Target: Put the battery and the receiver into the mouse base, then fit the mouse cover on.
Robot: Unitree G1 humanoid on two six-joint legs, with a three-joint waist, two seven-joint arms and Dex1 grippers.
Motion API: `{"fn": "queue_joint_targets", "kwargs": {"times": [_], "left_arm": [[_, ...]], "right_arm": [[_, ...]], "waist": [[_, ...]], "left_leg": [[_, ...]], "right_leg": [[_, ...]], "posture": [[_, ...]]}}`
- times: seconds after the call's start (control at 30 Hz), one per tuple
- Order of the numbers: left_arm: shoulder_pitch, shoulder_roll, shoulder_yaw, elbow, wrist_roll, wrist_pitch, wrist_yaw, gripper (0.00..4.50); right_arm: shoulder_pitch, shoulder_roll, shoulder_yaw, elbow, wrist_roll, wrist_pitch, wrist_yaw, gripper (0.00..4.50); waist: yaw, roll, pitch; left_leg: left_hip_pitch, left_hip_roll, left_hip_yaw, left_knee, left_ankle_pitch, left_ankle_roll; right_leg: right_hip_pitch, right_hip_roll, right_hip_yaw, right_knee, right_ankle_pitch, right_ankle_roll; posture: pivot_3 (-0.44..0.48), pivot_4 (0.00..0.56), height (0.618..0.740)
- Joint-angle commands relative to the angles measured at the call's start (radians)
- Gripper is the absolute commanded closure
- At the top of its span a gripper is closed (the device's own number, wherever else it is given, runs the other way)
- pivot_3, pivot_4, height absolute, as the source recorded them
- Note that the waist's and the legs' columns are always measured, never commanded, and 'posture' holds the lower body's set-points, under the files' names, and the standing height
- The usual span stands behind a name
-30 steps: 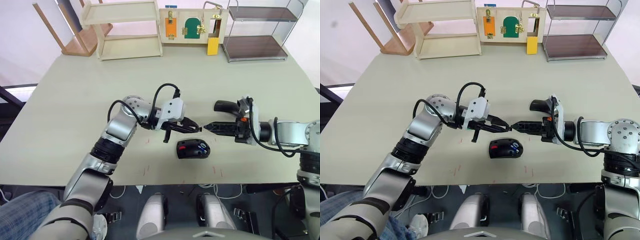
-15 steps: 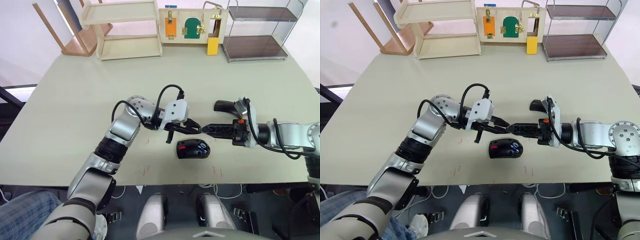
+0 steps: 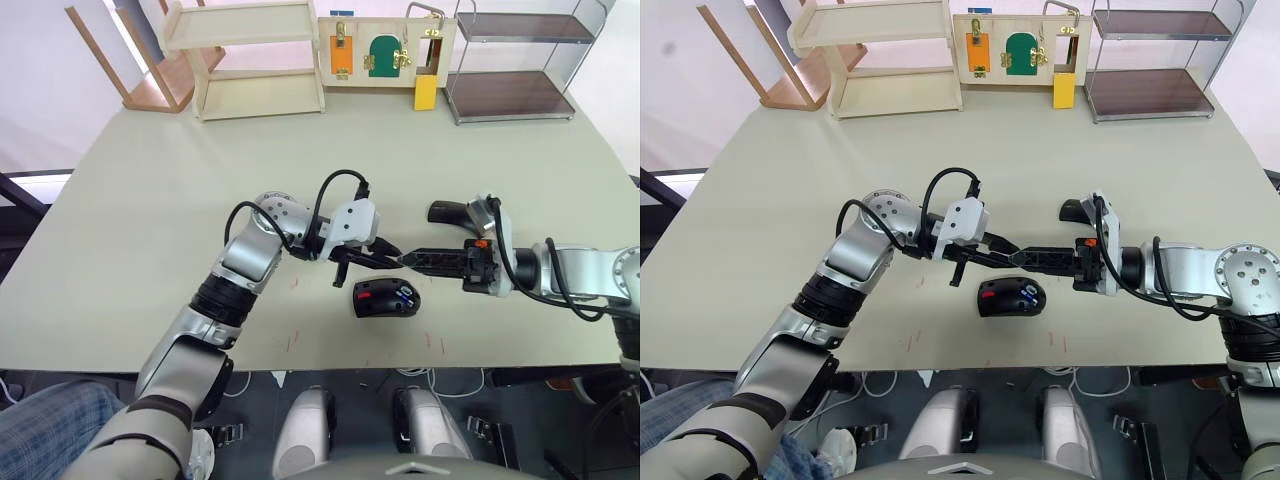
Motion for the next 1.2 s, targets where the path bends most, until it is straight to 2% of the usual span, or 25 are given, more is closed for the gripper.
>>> {"fn": "queue_joint_targets", "kwargs": {"times": [0.03, 0.27, 0.37, 0.6, 0.67, 0.7, 0.77, 0.83, 0.87, 0.9, 0.93, 1.2], "left_arm": [[-0.005, -0.011, -0.006, -0.024, -0.003, -0.008, -0.002, 4.42], [0.001, -0.013, -0.009, -0.028, -0.001, -0.011, -0.003, 4.42], [0.001, -0.014, -0.006, -0.024, 0.0, -0.016, -0.004, 4.42], [0.013, -0.007, -0.008, -0.036, 0.0, -0.014, -0.009, 4.42], [0.012, -0.007, -0.008, -0.032, 0.003, -0.017, -0.01, 4.42], [0.011, -0.007, -0.008, -0.03, 0.004, -0.019, -0.01, 4.42], [0.013, -0.004, -0.008, -0.028, 0.005, -0.022, -0.013, 4.42], [0.014, -0.001, -0.008, -0.025, 0.005, -0.026, -0.015, 4.42], [0.014, 0.0, -0.009, -0.024, 0.005, -0.029, -0.016, 4.42], [0.014, 0.001, -0.01, -0.023, 0.006, -0.031, -0.016, 4.42], [0.015, 0.002, -0.01, -0.023, 0.005, -0.033, -0.016, 4.42], [0.019, 0.007, -0.014, -0.019, 0.005, -0.044, -0.02, 4.42]], "right_arm": [[-0.012, -0.002, -0.002, -0.035, 0.038, -0.017, 0.025, 0.0], [-0.016, -0.006, 0.007, -0.031, 0.038, -0.021, 0.023, 0.0], [-0.016, -0.008, 0.013, -0.033, 0.038, -0.021, 0.024, 0.53], [-0.018, -0.017, 0.017, -0.025, 0.038, -0.022, 0.022, 0.53], [-0.019, -0.02, 0.017, -0.023, 0.038, -0.021, 0.024, 1.14], [-0.019, -0.021, 0.017, -0.022, 0.038, -0.021, 0.024, 1.24], [-0.019, -0.025, 0.017, -0.021, 0.038, -0.021, 0.026, 2.3], [-0.018, -0.031, 0.016, -0.018, 0.038, -0.019, 0.027, 2.96], [-0.017, -0.035, 0.016, -0.017, 0.038, -0.019, 0.028, 3.42], [-0.016, -0.037, 0.016, -0.017, 0.038, -0.019, 0.028, 4.09], [-0.016, -0.039, 0.017, -0.017, 0.038, -0.02, 0.029, 4.42], [-0.013, -0.052, 0.016, -0.017, 0.038, -0.018, 0.029, 4.42]], "waist": [[0.0, 0.0, 0.0], [0.0, 0.0, 0.0], [0.0, 0.0, 0.0], [0.0, 0.0, 0.0], [0.0, 0.0, 0.0], [0.001, 0.0, 0.0], [0.001, 0.0, 0.0], [0.001, 0.0, 0.0], [0.001, 0.0, 0.0], [0.001, 0.0, 0.0], [0.001, 0.0, 0.0], [0.001, 0.0, 0.0]], "left_leg": [[0.0, 0.0, 0.0, 0.0, 0.0, 0.0], [0.0, 0.0, 0.0, 0.0, 0.0, 0.0], [0.0, 0.0, 0.0, 0.0, 0.0, 0.0], [0.0, 0.0, 0.0, 0.0, 0.0, 0.0], [0.0, 0.0, 0.0, 0.0, 0.0, 0.0], [0.0, 0.0, 0.0, 0.0, 0.0, 0.0], [0.0, 0.0, 0.0, 0.0, 0.0, 0.0], [0.0, 0.0, 0.0, 0.0, 0.0, 0.0], [0.0, 0.0, 0.0, 0.0, 0.0, 0.0], [0.0, 0.0, 0.0, 0.0, 0.0, 0.0], [0.0, 0.0, 0.0, 0.0, 0.0, 0.0], [0.0, 0.0, 0.0, 0.0, 0.0, 0.0]], "right_leg": [[0.0, 0.0, 0.0, 0.0, 0.0, 0.0], [0.0, 0.0, 0.0, 0.0, 0.0, 0.0], [0.0, 0.0, 0.0, 0.0, 0.0, 0.0], [0.0, 0.0, 0.0, 0.0, 0.0, 0.0], [0.0, 0.0, 0.0, 0.0, 0.0, 0.0], [0.0, 0.0, 0.0, 0.0, 0.0, 0.0], [0.0, 0.0, 0.0, 0.0, 0.0, 0.0], [0.0, 0.0, 0.0, 0.0, 0.0, 0.0], [0.0, 0.0, 0.0, 0.0, 0.0, 0.0], [0.0, 0.0, 0.0, 0.0, 0.0, 0.0], [0.0, 0.0, 0.0, 0.0, 0.0, 0.0], [0.0, 0.0, 0.0, 0.0, 0.0, 0.0]], "posture": [[0.0, 0.15, 0.74], [0.0, 0.15, 0.74], [0.0, 0.15, 0.74], [0.0, 0.15, 0.74], [0.0, 0.15, 0.74], [0.0, 0.15, 0.74], [0.0, 0.15, 0.74], [0.0, 0.15, 0.74], [0.0, 0.15, 0.74], [0.0, 0.15, 0.74], [0.0, 0.15, 0.74], [0.0, 0.15, 0.74]]}}
